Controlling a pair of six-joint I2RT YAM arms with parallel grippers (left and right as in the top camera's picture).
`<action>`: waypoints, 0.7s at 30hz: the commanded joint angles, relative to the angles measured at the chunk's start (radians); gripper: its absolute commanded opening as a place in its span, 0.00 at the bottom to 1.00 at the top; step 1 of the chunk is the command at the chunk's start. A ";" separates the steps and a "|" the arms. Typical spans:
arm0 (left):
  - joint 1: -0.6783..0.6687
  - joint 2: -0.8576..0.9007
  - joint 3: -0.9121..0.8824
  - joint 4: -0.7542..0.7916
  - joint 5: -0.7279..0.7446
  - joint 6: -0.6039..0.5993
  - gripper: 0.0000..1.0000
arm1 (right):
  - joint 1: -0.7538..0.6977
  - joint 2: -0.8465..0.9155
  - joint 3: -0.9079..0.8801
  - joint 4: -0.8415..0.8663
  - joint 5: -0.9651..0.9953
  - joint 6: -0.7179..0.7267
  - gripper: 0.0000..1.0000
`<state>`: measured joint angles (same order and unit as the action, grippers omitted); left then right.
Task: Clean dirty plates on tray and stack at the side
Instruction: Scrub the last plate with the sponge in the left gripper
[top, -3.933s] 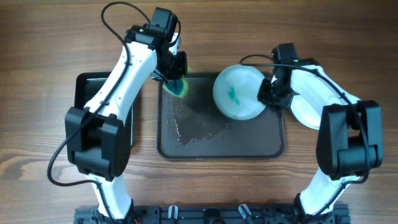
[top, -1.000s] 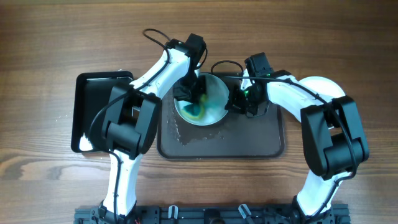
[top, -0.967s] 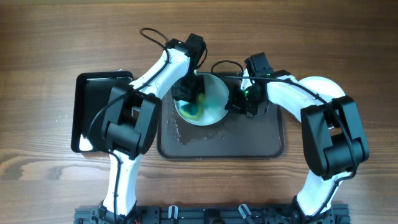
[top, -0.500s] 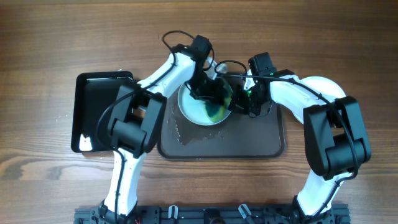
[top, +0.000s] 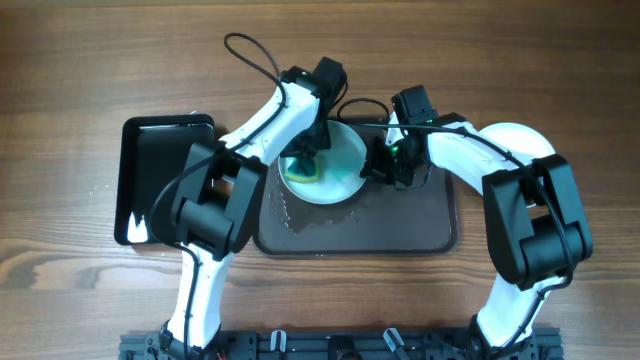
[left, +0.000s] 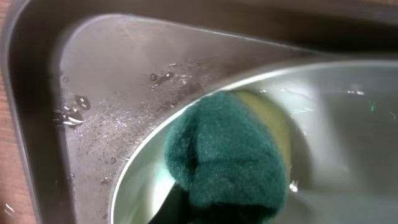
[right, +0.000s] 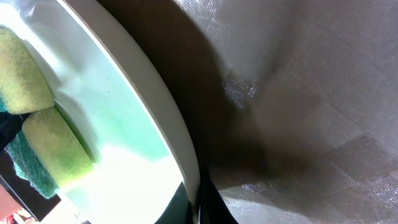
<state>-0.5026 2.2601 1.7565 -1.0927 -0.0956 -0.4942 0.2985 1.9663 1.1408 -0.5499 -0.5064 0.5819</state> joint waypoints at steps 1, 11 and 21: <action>-0.041 0.055 -0.035 0.006 0.656 0.550 0.04 | -0.014 0.046 -0.037 -0.018 0.079 -0.005 0.04; 0.087 0.055 -0.035 0.188 0.174 0.105 0.04 | -0.016 0.046 -0.037 -0.023 0.079 -0.007 0.04; 0.013 0.055 -0.035 -0.029 0.167 0.207 0.04 | -0.016 0.046 -0.037 -0.019 0.079 -0.005 0.04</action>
<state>-0.4820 2.2585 1.7592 -1.0687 -0.1154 -0.5667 0.2977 1.9690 1.1404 -0.5392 -0.5163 0.5751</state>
